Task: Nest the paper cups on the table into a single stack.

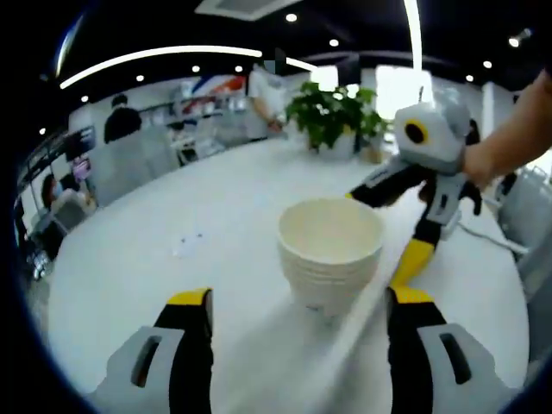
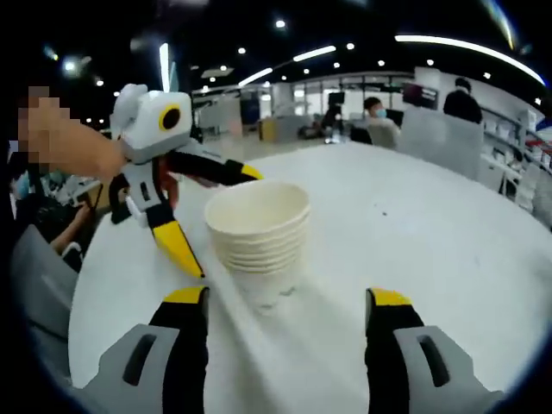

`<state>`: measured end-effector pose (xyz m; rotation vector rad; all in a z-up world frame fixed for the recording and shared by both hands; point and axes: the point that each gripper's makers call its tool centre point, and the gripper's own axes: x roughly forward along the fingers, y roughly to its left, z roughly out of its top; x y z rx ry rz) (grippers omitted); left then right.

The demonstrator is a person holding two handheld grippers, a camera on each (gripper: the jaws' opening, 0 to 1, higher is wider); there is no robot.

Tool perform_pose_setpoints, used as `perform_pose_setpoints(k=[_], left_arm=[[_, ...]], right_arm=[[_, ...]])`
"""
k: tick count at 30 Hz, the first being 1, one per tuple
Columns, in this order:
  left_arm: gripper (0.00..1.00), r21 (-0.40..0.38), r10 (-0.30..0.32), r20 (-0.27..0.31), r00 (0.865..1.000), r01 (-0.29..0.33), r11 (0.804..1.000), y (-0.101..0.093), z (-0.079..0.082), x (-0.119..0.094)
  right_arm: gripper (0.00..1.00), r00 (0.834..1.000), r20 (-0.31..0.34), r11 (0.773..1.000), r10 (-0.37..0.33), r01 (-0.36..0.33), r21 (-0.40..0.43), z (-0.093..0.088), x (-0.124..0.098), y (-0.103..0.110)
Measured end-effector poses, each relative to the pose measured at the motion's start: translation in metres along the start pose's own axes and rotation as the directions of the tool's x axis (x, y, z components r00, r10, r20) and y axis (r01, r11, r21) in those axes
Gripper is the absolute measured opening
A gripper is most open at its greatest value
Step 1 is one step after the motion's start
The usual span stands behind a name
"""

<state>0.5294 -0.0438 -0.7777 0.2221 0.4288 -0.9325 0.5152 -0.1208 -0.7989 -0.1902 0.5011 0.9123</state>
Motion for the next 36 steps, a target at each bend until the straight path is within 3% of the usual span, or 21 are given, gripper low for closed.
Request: perform_pose_setpoints(k=[2, 5, 8, 11, 18, 20, 30, 36], left_arm=[[0.91, -0.001, 0.026, 0.032, 0.999, -0.026, 1.000, 0.002, 0.002, -0.010], [0.98, -0.020, 0.058, 0.055, 0.997, -0.057, 0.998, 0.004, -0.001, -0.024], [0.98, -0.087, 0.109, 0.071, 0.991, -0.103, 0.991, 0.008, -0.007, -0.044], [0.98, -0.102, 0.117, 0.076, 0.990, -0.109, 0.989, 0.005, -0.010, -0.058], [0.98, -0.122, 0.177, 0.053, 0.983, -0.169, 0.978, 0.006, -0.018, -0.098], [0.98, -0.120, 0.192, 0.077, 0.978, -0.182, 0.976, 0.005, -0.015, -0.109], [0.98, -0.121, 0.202, 0.077, 0.976, -0.192, 0.974, -0.019, -0.026, -0.149], [0.98, -0.089, 0.222, 0.084, 0.971, -0.215, 0.973, -0.037, -0.029, -0.168]], right_arm=[[0.81, 0.999, 0.034, 0.999, -0.042, 0.042, -0.027, 0.006, -0.011, -0.005], [0.86, 0.996, 0.078, 0.999, -0.053, 0.054, -0.008, 0.015, -0.026, -0.004], [0.91, 0.992, 0.093, 0.997, -0.080, 0.082, -0.016, 0.021, -0.040, -0.002], [0.97, 0.990, 0.110, 0.996, -0.086, 0.089, -0.016, 0.022, -0.055, 0.003], [1.00, 0.984, 0.124, 0.991, -0.131, 0.132, 0.005, 0.014, -0.089, 0.012], [1.00, 0.977, 0.139, 0.987, -0.160, 0.158, 0.027, 0.011, -0.101, 0.013], [1.00, 0.974, 0.134, 0.983, -0.184, 0.184, 0.010, -0.004, -0.140, 0.039], [1.00, 0.968, 0.155, 0.980, -0.198, 0.194, 0.043, -0.015, -0.161, 0.060]])
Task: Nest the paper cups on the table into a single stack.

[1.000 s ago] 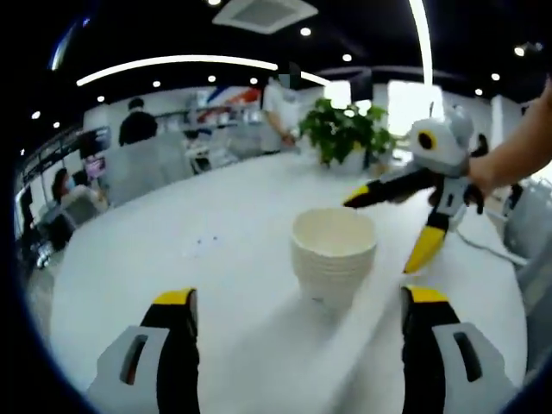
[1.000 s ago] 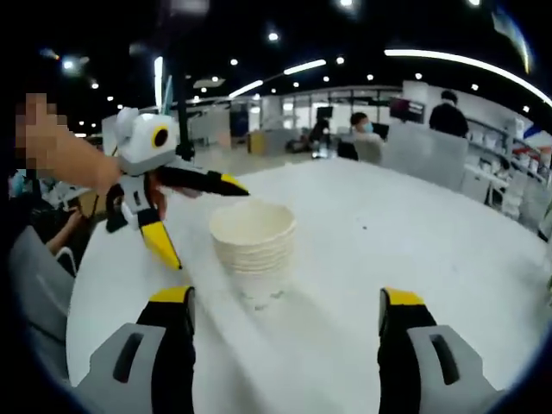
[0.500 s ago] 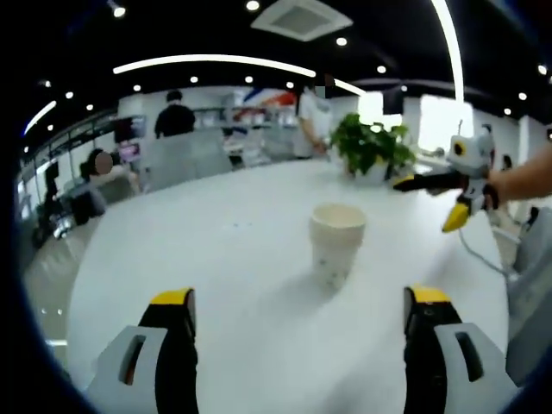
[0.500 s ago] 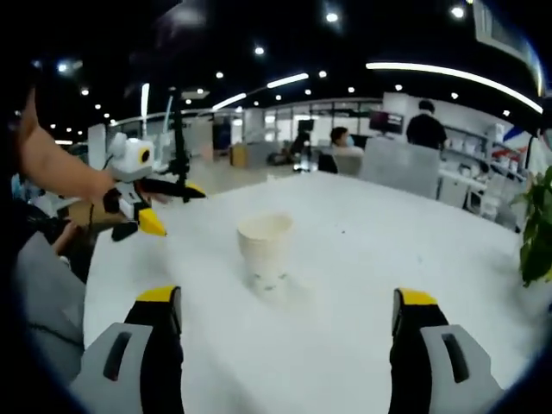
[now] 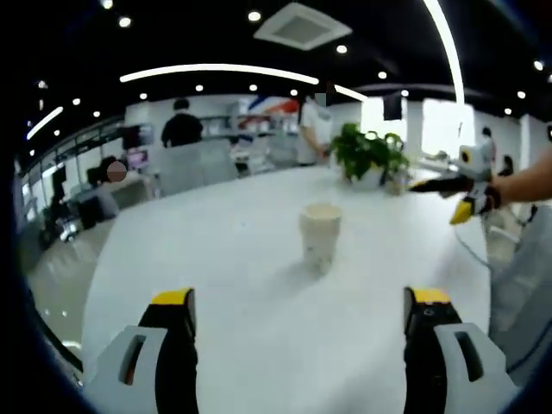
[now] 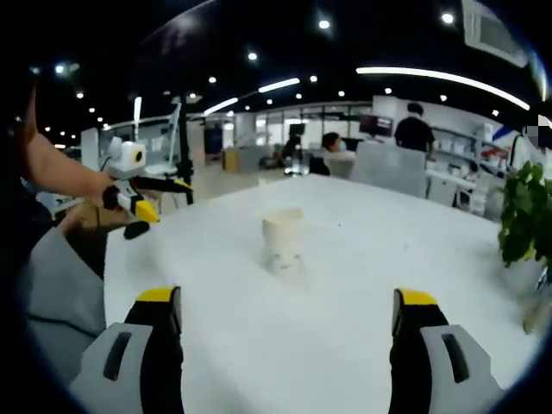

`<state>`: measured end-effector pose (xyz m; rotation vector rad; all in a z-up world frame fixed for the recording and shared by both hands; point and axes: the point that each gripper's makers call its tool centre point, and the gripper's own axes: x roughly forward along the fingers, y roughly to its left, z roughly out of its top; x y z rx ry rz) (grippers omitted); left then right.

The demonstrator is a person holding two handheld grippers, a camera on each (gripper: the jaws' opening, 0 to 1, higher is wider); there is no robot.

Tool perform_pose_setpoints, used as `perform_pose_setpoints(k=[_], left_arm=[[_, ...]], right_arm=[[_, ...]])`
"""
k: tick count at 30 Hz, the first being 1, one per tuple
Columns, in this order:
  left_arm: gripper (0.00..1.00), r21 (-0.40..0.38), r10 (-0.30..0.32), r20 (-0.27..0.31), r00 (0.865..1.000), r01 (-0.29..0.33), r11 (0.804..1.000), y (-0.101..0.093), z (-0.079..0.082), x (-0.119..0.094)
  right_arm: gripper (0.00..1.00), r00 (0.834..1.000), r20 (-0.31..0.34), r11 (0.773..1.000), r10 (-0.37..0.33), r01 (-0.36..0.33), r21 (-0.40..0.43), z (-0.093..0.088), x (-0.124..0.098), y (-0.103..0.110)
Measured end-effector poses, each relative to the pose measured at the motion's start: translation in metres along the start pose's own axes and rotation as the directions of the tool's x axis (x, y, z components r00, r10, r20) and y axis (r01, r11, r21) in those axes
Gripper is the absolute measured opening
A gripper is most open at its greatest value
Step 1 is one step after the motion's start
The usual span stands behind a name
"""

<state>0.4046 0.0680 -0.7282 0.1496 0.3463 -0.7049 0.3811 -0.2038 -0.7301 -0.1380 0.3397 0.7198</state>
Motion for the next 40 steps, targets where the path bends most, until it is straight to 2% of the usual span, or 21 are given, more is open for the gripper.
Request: perform_pose_setpoints(k=[6, 13, 18, 24, 27, 36, 40], left_arm=[[0.98, -0.024, 0.008, 0.015, 1.000, -0.008, 1.000, -0.011, -0.004, -0.020], [0.98, -0.050, 0.032, 0.024, 0.999, -0.030, 0.998, -0.015, -0.016, -0.040], [0.98, -0.066, 0.044, 0.034, 0.998, -0.042, 0.997, -0.016, -0.018, -0.050], [0.98, -0.051, 0.040, 0.013, 0.999, -0.039, 0.998, -0.018, -0.026, -0.053], [0.98, -0.056, 0.041, 0.015, 0.999, -0.040, 0.998, -0.018, -0.026, -0.054], [0.98, -0.059, 0.045, 0.031, 0.999, -0.043, 0.997, -0.020, -0.022, -0.054], [0.98, -0.061, 0.048, 0.030, 0.998, -0.046, 0.997, -0.020, -0.023, -0.055]], right_arm=[[1.00, 1.000, -0.017, 1.000, -0.006, 0.006, -0.003, -0.014, -0.019, 0.011], [1.00, 1.000, -0.003, 1.000, -0.025, 0.025, 0.013, -0.018, -0.035, 0.017], [1.00, 0.999, 0.002, 0.999, -0.046, 0.046, 0.027, -0.023, -0.044, 0.020], [1.00, 0.998, 0.007, 0.997, -0.065, 0.064, 0.051, -0.028, -0.048, 0.020], [1.00, 0.998, -0.012, 0.998, -0.061, 0.062, 0.023, -0.032, -0.049, 0.020], [1.00, 0.997, 0.034, 0.998, -0.063, 0.064, -0.010, -0.029, -0.052, 0.018], [1.00, 0.998, 0.027, 0.998, -0.062, 0.062, -0.016, -0.030, -0.054, 0.017]])
